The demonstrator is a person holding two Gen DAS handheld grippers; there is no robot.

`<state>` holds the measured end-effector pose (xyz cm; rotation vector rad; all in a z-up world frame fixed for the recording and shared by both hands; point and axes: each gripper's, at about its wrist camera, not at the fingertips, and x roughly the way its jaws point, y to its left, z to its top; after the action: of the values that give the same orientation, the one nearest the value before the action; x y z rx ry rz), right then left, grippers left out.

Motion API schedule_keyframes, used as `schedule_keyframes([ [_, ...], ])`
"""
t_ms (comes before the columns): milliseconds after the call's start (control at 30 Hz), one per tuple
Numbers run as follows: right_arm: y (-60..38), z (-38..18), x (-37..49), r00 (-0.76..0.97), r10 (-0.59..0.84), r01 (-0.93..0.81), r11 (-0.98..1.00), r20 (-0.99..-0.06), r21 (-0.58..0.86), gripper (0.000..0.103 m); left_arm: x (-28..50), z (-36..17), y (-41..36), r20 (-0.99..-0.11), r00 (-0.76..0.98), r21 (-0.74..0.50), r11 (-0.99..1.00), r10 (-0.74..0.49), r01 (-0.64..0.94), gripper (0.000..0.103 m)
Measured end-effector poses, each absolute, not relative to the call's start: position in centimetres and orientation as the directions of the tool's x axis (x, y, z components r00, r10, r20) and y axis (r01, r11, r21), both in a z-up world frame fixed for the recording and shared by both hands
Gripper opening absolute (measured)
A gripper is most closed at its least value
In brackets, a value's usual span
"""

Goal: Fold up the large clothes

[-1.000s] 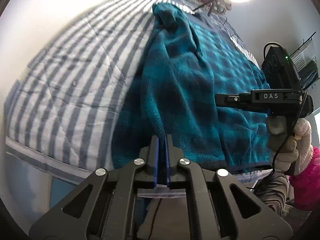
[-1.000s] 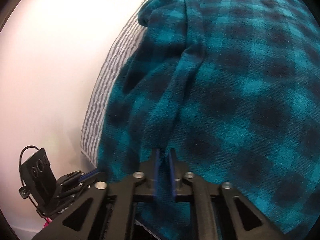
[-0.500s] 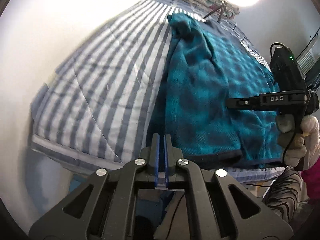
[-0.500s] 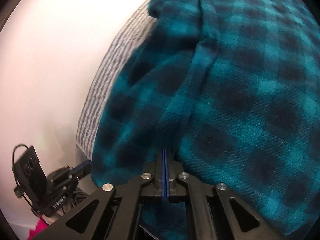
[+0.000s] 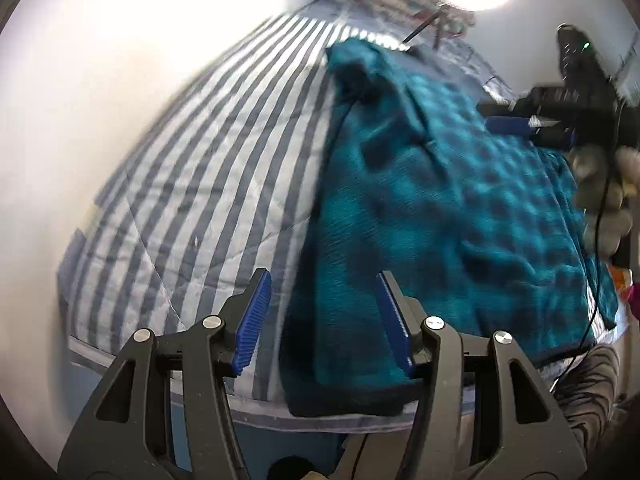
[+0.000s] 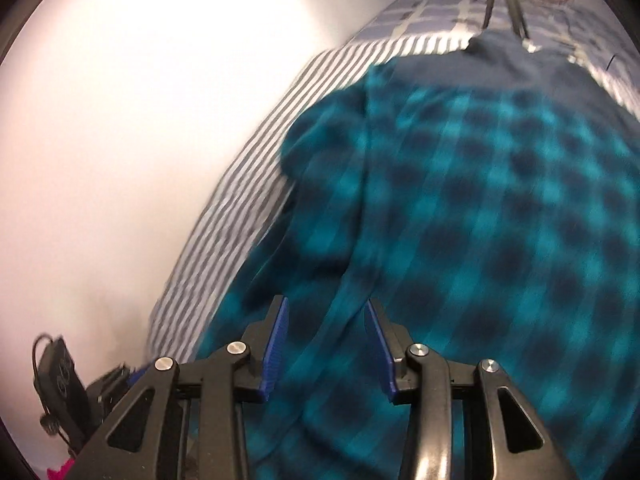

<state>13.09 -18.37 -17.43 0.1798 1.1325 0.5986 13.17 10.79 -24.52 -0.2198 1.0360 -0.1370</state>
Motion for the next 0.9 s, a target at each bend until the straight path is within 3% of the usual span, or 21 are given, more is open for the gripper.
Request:
schedule_keyframes([
  [233,-15.3,-15.3,19.0,0.303,0.561,-0.377,0.813,-0.77,0.444,0.044,13.6,-27.8,12.8,-0.843,0.439,-0.364,0.93,-0.312,-0.039,0.055],
  [333,-11.6,-14.7,21.4,0.301,0.557,-0.412,0.808,-0.774,0.421,0.054,13.4,-28.3,13.1,-0.832,0.441,-0.389,0.921,-0.336,-0.031,0.055],
  [400,-9.0,-14.8,22.7,0.296,0.547,-0.434,0.808,-0.783,0.399,0.063,13.3,-28.3,13.2,-0.827,0.442,-0.395,0.918,-0.347,-0.019,0.049],
  [500,-5.2,-15.8,24.6,0.304,0.484,-0.458,0.829,-0.821,0.319,0.064,13.4,-28.5,13.2,-0.82,0.434,-0.415,0.91,-0.372,-0.005,0.037],
  [567,-2.7,-17.0,26.0,0.325,0.398,-0.465,0.857,-0.858,0.221,0.064,13.5,-28.5,13.1,-0.816,0.425,-0.429,0.903,-0.391,0.007,0.02],
  [700,0.6,-19.1,27.5,0.349,0.244,-0.5,0.865,-0.905,0.04,0.063,13.6,-28.7,13.0,-0.811,0.423,-0.442,0.897,-0.405,0.013,0.013],
  [800,2.2,-20.9,28.3,0.377,0.097,-0.528,0.84,-0.921,-0.127,0.054,13.5,-28.6,12.9,-0.808,0.43,-0.436,0.9,-0.402,0.021,0.009],
  [867,2.4,-21.7,28.8,0.374,0.049,-0.535,0.827,-0.926,-0.172,0.027,13.3,-28.5,12.7,-0.809,0.436,-0.426,0.904,-0.395,0.03,0.007],
  [900,2.2,-21.7,28.9,0.368,0.056,-0.536,0.829,-0.928,-0.162,0.023,13.1,-28.3,12.6,-0.808,0.439,-0.419,0.907,-0.391,0.038,0.006],
])
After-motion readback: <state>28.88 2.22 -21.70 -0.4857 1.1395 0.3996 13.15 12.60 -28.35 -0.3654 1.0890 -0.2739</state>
